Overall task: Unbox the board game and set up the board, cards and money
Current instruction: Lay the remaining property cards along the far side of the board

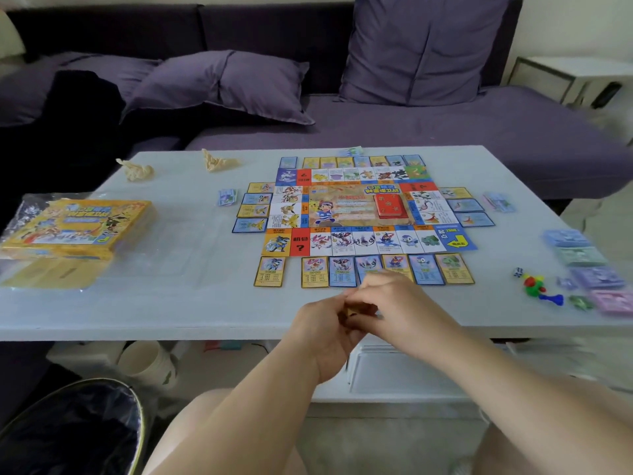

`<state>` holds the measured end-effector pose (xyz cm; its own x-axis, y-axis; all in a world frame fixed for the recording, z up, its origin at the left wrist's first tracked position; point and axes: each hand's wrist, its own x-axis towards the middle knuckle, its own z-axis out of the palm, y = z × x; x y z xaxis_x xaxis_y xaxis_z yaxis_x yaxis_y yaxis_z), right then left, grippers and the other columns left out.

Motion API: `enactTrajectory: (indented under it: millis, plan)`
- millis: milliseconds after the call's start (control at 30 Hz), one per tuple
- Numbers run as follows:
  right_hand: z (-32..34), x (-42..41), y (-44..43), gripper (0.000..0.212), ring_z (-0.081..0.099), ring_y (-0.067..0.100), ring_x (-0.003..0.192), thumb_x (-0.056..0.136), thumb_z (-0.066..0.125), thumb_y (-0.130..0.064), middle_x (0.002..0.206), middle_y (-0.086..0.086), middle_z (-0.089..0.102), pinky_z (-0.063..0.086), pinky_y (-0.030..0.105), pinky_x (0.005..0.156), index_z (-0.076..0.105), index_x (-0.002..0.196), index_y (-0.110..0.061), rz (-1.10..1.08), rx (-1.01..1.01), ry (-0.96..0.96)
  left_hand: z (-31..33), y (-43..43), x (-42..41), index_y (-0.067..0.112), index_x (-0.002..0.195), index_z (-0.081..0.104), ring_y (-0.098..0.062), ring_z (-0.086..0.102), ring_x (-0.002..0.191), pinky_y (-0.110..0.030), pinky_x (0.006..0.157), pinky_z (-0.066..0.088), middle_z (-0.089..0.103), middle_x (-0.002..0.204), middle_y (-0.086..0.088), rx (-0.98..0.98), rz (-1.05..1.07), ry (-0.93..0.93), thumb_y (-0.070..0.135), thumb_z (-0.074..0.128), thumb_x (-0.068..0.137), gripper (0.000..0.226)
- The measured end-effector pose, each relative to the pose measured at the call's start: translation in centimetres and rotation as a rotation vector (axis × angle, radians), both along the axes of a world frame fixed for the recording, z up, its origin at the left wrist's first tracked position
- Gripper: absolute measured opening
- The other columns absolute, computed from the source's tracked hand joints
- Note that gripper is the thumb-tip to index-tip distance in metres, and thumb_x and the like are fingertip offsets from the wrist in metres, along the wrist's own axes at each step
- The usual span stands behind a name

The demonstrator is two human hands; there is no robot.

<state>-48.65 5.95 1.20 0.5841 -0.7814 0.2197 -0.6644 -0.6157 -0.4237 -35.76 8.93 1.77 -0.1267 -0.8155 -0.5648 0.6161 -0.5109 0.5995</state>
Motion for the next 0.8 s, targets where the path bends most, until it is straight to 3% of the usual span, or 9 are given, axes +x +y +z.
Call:
enactTrajectory:
  millis: [133, 233, 300, 400, 533, 600, 800]
  plan:
    - [0.3, -0.7, 0.5, 0.022, 0.048, 0.008, 0.082, 0.086, 0.068, -0.027, 0.085, -0.007, 0.053, 0.042, 0.026, 0.074, 0.072, 0.107, -0.026, -0.043, 0.048, -0.051, -0.2, -0.3, -0.2, -0.006, 0.11, 0.06, -0.017, 0.067, 0.064, -0.023, 0.054, 0.056, 0.065, 0.085, -0.016, -0.001, -0.03, -0.034, 0.006, 0.038, 0.101, 0.027]
    - [0.5, -1.4, 0.4, 0.021, 0.052, -0.001, 0.083, 0.083, 0.071, -0.026, 0.091, -0.017, 0.045, 0.038, 0.011, 0.074, 0.07, 0.103, -0.027, -0.153, 0.082, -0.08, 0.1, -0.3, -0.4, -0.003, 0.103, 0.061, -0.018, 0.067, 0.079, -0.026, 0.065, 0.059, 0.068, 0.089, -0.015, -0.032, -0.104, -0.05, 0.01, 0.035, 0.102, 0.029]
    - [0.6, -1.6, 0.3, 0.017, 0.051, -0.01, 0.088, 0.082, 0.072, -0.027, 0.093, -0.019, 0.043, 0.036, 0.005, 0.075, 0.067, 0.098, -0.028, -0.188, 0.161, -0.112, 0.3, -0.3, -0.5, -0.003, 0.11, 0.059, -0.019, 0.066, 0.085, -0.026, 0.07, 0.059, 0.068, 0.095, -0.014, -0.043, -0.141, -0.062, 0.009, 0.034, 0.102, 0.029]
    - [0.9, -1.9, 0.3, 0.016, 0.048, -0.008, 0.088, 0.081, 0.072, -0.03, 0.094, -0.017, 0.042, 0.036, 0.009, 0.075, 0.064, 0.095, -0.031, -0.214, 0.245, -0.13, 0.4, -0.1, -0.7, -0.003, 0.118, 0.055, -0.018, 0.065, 0.085, -0.026, 0.073, 0.058, 0.066, 0.097, -0.013, -0.072, -0.168, -0.059, 0.003, 0.033, 0.1, 0.028]
    - [1.6, -2.4, 0.0, 0.017, 0.047, -0.018, 0.062, 0.079, 0.074, -0.026, 0.093, -0.011, 0.052, 0.031, 0.015, 0.062, 0.065, 0.091, -0.03, -0.21, 0.403, -0.24, 0.5, 0.0, -0.7, -0.003, 0.115, 0.056, -0.015, 0.068, 0.069, -0.025, 0.068, 0.059, 0.07, 0.086, -0.011, -0.11, -0.162, -0.071, -0.001, 0.035, 0.099, 0.026]
    - [1.8, -2.7, -0.1, 0.013, 0.049, -0.017, 0.057, 0.079, 0.074, -0.029, 0.088, -0.011, 0.059, 0.034, 0.016, 0.063, 0.065, 0.09, -0.031, -0.233, 0.506, -0.298, 0.4, -0.1, -0.6, -0.002, 0.113, 0.057, -0.014, 0.069, 0.067, -0.024, 0.065, 0.058, 0.072, 0.079, -0.009, -0.115, -0.15, -0.105, 0.0, 0.039, 0.098, 0.023]
    - [1.4, -2.6, -0.3, 0.013, 0.057, 0.004, 0.071, 0.079, 0.073, -0.033, 0.076, -0.008, 0.068, 0.039, 0.021, 0.066, 0.069, 0.083, -0.021, -0.335, 0.743, -0.416, 0.4, 0.0, -0.7, 0.002, 0.096, 0.062, -0.011, 0.069, 0.062, -0.02, 0.058, 0.056, 0.07, 0.071, -0.007, -0.13, -0.147, -0.213, 0.002, 0.052, 0.093, 0.01]
